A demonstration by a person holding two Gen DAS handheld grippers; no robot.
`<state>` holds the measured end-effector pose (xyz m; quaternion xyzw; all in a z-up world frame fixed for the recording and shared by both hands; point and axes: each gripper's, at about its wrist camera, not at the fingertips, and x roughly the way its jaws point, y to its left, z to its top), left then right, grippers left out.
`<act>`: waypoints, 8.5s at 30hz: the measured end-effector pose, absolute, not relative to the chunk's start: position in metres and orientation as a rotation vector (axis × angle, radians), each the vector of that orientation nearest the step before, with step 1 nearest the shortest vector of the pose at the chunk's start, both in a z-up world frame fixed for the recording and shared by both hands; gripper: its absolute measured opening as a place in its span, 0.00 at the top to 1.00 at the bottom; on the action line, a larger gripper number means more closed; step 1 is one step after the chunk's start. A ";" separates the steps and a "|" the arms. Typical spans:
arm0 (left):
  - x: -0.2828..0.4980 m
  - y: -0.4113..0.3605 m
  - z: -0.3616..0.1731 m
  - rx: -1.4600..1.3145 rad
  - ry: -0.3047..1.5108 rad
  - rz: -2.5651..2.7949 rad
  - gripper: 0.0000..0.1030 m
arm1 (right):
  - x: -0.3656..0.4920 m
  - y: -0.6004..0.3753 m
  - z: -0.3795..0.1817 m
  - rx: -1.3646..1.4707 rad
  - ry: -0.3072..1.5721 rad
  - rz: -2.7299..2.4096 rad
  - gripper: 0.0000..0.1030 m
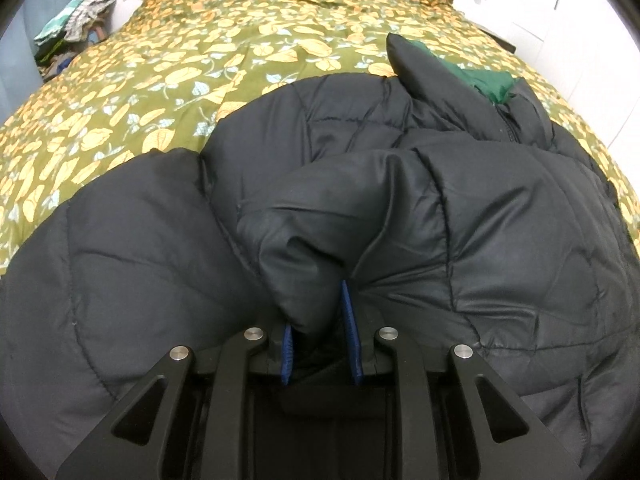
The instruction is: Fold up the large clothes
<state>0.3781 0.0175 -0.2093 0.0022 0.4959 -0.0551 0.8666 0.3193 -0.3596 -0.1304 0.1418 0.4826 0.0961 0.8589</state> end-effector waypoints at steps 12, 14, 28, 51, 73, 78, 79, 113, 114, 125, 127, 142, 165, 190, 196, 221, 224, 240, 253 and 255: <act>0.374 0.010 -0.197 0.066 1.070 -0.068 0.78 | 0.283 -0.363 -0.173 0.519 1.094 0.196 0.25; 0.361 0.013 -0.187 0.054 1.068 -0.059 0.62 | 0.269 -0.362 -0.149 0.525 1.014 0.212 0.25; 0.217 0.081 -0.128 -0.104 1.028 -0.060 0.20 | 0.134 -0.311 -0.099 0.364 0.892 0.272 0.08; 0.173 0.394 -0.210 -0.936 0.866 0.680 0.34 | 0.094 -0.244 -0.069 0.286 0.883 0.391 0.08; 0.244 0.079 -0.003 0.146 0.535 0.149 0.94 | 0.075 -0.266 -0.086 0.429 0.878 0.360 0.08; 0.253 -0.026 -0.043 0.243 0.580 -0.019 0.94 | 0.065 -0.300 -0.083 0.478 0.838 0.286 0.08; 0.258 -0.048 -0.060 0.257 0.615 -0.051 0.94 | 0.064 -0.306 -0.083 0.487 0.833 0.274 0.08; 0.153 0.029 -0.130 0.055 0.885 -0.060 0.14 | 0.251 -0.261 -0.126 0.685 0.957 0.344 0.85; 0.151 0.036 -0.130 0.040 0.887 -0.049 0.14 | 0.253 -0.261 -0.108 0.656 0.914 0.352 0.85; 0.157 0.041 -0.143 0.032 0.911 -0.023 0.14 | 0.287 -0.364 -0.095 0.509 0.841 0.110 0.85; 0.161 0.035 -0.145 0.055 0.925 -0.030 0.14 | 0.286 -0.366 -0.126 0.461 0.909 0.063 0.85; 0.309 0.019 -0.110 0.021 0.815 -0.065 0.09 | 0.258 -0.342 -0.072 0.178 0.775 0.164 0.30; 0.362 0.010 -0.135 -0.021 0.863 -0.069 0.05 | 0.311 -0.343 -0.192 0.205 0.988 0.186 0.31; 0.453 0.027 -0.232 -0.128 0.972 -0.033 0.01 | 0.306 -0.347 -0.197 0.228 0.926 0.199 0.30; 0.445 0.028 -0.222 -0.130 0.935 -0.019 0.00 | 0.307 -0.344 -0.195 0.210 0.929 0.187 0.30; 0.194 0.005 -0.152 0.049 0.913 -0.106 0.01 | 0.127 -0.264 -0.087 -0.036 0.952 0.245 0.20; 0.195 0.009 -0.178 0.045 0.966 -0.078 0.01 | 0.107 -0.254 -0.105 -0.019 0.967 0.254 0.20; 0.181 0.007 -0.205 0.049 1.002 -0.046 0.00 | 0.094 -0.266 -0.176 0.088 1.002 0.147 0.15; 0.159 0.004 -0.162 0.065 0.967 -0.073 0.01 | 0.092 -0.256 -0.148 0.017 1.029 0.090 0.14; 0.148 0.003 -0.136 0.059 0.925 -0.074 0.01 | 0.087 -0.252 -0.128 0.011 1.007 0.095 0.14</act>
